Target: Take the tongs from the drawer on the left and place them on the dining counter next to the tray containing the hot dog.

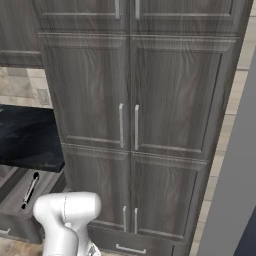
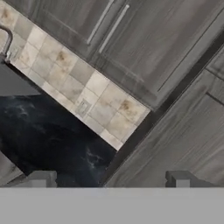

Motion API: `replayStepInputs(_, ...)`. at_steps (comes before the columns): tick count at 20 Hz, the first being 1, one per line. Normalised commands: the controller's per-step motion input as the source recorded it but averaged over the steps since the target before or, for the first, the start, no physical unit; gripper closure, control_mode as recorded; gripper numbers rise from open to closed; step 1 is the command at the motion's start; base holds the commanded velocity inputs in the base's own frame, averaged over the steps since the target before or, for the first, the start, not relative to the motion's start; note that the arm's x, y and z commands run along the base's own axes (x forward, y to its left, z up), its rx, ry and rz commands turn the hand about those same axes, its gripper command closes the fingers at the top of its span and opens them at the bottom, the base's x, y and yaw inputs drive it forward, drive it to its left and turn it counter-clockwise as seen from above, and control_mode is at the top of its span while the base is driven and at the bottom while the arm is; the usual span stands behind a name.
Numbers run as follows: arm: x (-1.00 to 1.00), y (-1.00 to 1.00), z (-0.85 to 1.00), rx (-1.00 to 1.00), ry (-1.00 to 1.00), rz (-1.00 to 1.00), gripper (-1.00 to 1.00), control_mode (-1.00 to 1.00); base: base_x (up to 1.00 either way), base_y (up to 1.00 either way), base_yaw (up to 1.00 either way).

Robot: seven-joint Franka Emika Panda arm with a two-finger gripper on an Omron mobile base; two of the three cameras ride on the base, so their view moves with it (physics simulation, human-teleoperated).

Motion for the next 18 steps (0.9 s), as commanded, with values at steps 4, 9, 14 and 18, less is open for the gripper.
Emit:
replayStepInputs(4,0.56,-0.35,0.24,0.30,0.19,-0.06,-1.00,-1.00,0.00,0.00,0.00)
replayStepInputs(9,0.50,-0.34,0.34,0.15,0.44,-0.04,-1.00,-1.00,0.00,0.00,0.00)
replayStepInputs(14,0.28,-0.02,0.15,0.01,0.49,0.00,-1.00,-1.00,0.00,0.00,0.00)
replayStepInputs(18,0.11,0.00,0.00,0.00,0.47,0.00,-1.00,-1.00,0.00,0.00,0.00)
